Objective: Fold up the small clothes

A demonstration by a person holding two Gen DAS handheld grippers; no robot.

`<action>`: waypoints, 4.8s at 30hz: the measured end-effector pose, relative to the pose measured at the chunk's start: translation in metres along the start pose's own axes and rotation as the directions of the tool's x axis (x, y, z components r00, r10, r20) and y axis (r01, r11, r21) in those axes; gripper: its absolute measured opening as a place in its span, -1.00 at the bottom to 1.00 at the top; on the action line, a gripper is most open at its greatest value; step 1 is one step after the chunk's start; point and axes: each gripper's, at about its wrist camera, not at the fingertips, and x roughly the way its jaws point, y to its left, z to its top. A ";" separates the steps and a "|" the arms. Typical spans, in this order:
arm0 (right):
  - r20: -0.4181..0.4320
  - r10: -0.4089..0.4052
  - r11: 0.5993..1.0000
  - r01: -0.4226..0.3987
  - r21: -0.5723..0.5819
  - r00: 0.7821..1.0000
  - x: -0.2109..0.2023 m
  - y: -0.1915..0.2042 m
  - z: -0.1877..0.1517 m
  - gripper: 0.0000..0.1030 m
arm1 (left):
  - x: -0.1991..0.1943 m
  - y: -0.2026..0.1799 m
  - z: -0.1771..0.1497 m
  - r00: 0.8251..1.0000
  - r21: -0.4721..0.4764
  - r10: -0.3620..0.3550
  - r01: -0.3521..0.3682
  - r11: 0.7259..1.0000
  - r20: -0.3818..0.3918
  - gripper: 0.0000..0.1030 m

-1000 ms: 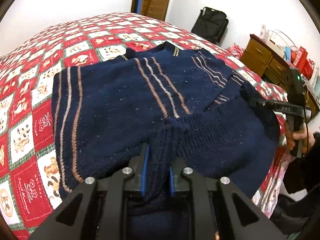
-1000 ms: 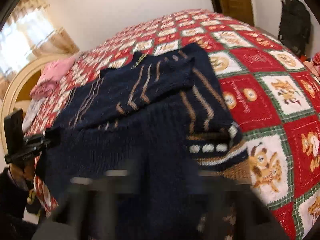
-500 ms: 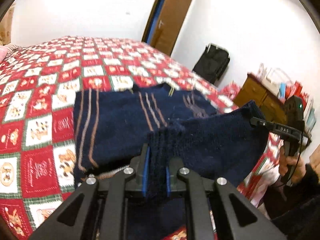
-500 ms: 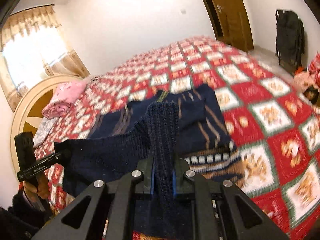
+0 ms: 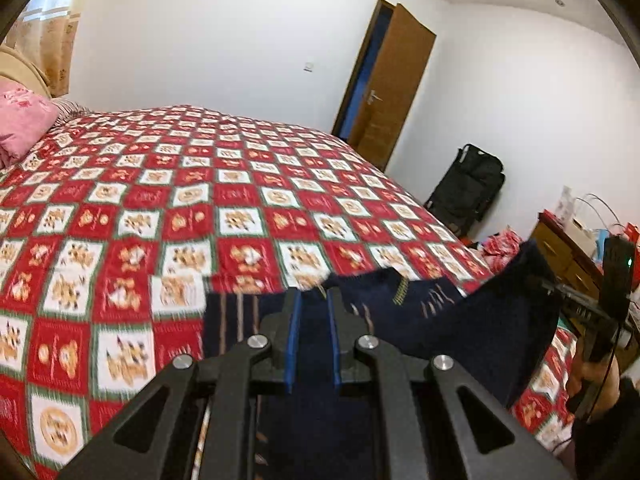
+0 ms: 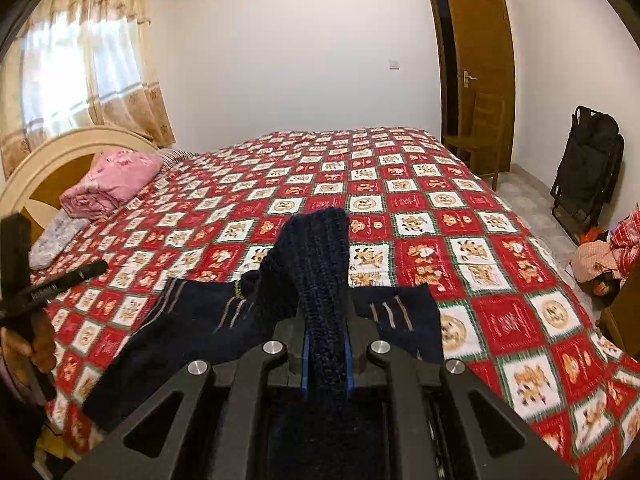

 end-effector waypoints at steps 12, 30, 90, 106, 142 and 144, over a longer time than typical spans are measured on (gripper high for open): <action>-0.039 0.023 0.994 -0.019 0.109 0.999 0.002 -0.026 -0.038 -0.77 | 0.056 0.004 -0.051 0.939 0.152 -0.104 0.161 0.975 -0.327 -0.16; 0.009 0.008 0.994 -0.008 0.110 1.000 -0.025 -0.024 -0.037 -0.77 | 0.038 -0.014 -0.049 0.963 0.110 -0.090 0.121 0.987 -0.253 -0.89; -0.094 -0.157 0.985 0.148 -0.090 0.983 0.122 -0.030 0.007 -0.77 | 0.124 0.020 -0.003 0.958 0.045 0.162 -0.156 0.987 -0.236 -0.82; -0.052 0.242 0.922 -0.213 0.324 0.969 0.086 -0.111 0.013 -0.34 | 0.100 0.041 -0.006 0.938 -0.011 0.179 -0.191 0.982 -0.298 0.23; -0.240 -0.210 0.957 0.249 0.146 0.948 -0.006 -0.076 -0.158 -0.55 | 0.002 0.018 -0.136 0.922 0.010 0.282 -0.290 0.957 -0.267 -0.68; -0.249 -0.205 0.956 0.248 0.154 0.947 -0.008 -0.077 -0.158 -0.55 | 0.000 0.019 -0.137 0.922 0.003 0.278 -0.288 0.958 -0.270 -0.68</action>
